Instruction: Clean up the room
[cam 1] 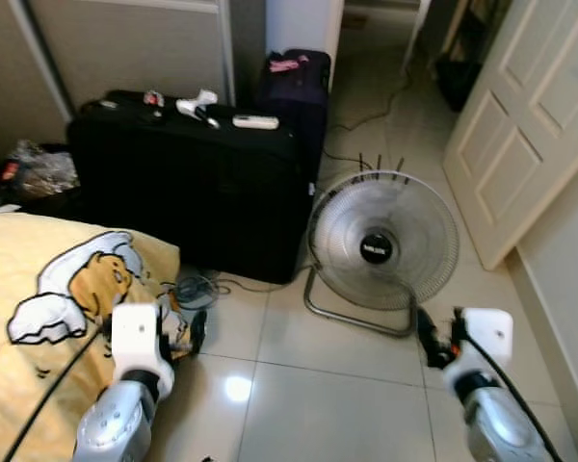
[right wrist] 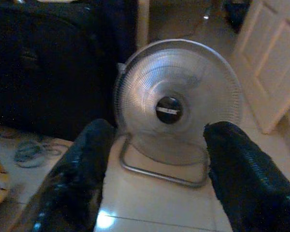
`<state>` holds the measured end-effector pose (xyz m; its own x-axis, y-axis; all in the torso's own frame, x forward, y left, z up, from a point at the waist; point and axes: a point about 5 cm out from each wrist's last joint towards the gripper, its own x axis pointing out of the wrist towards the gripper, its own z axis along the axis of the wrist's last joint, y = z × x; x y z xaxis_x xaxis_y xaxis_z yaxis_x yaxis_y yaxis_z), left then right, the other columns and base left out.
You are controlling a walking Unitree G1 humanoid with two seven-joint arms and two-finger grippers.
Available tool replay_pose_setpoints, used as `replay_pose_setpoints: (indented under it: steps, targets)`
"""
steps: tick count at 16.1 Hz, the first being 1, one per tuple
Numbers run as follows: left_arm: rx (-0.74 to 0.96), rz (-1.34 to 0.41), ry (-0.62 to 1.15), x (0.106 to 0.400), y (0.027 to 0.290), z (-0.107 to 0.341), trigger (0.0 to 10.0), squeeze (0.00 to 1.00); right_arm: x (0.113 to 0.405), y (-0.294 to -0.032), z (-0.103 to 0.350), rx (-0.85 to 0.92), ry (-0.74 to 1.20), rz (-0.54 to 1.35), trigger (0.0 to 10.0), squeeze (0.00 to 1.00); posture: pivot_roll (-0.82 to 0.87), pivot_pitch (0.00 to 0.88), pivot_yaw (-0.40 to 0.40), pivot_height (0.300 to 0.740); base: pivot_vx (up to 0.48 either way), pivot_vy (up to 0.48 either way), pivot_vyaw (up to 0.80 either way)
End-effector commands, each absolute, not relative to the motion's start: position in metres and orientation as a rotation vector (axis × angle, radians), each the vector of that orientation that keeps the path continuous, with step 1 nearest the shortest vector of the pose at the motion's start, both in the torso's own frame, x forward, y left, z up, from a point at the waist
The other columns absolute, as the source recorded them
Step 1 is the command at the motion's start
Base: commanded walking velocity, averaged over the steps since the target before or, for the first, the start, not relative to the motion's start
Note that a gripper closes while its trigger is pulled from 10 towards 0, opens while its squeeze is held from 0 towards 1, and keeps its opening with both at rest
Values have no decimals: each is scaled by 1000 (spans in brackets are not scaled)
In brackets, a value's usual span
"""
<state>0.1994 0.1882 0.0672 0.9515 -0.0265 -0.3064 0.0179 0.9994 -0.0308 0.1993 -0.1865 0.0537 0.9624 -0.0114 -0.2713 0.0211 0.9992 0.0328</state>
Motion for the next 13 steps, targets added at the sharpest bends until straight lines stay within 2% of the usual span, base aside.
replay_pose_setpoints:
  steps: [1,2,3,5,6,7,9,10,11,13]
  targets:
    - [9,-1,262,201,189,75,10000,1000,198,-190,59,24,253,-14,10000,1000,-2,0,-9,740,0,0,0]
    - [-89,-70,217,201,184,81,10000,1000,198,-189,61,8,231,4,10000,1000,-2,0,-7,740,0,0,0]
    - [-64,-81,201,202,186,84,10000,1000,199,-190,62,8,227,-6,10000,1000,-4,0,-3,740,0,0,0]
    - [-39,-23,178,206,190,87,10000,1000,204,-187,71,94,188,18,10000,1000,-5,0,-1,740,0,0,716]
    - [19,-34,171,208,191,90,10000,1000,206,-184,73,97,177,49,10000,1000,-4,0,0,740,0,0,800]
    - [176,0,150,214,193,94,10000,1000,207,-179,74,100,178,77,10000,1000,-5,0,4,740,0,0,800]
    - [126,-65,127,217,187,99,10000,314,210,-170,76,79,174,137,10000,1000,-5,0,6,740,0,0,800]
    - [102,-67,111,219,185,103,10000,180,213,-168,77,67,171,153,10000,1000,-3,0,10,740,0,0,800]
    - [92,-55,106,222,182,105,10000,0,218,-167,78,54,162,161,10000,1000,2,0,12,740,0,0,800]
    - [110,-39,101,224,182,106,10000,0,222,-166,79,43,155,173,10000,1000,10,0,8,740,0,0,800]
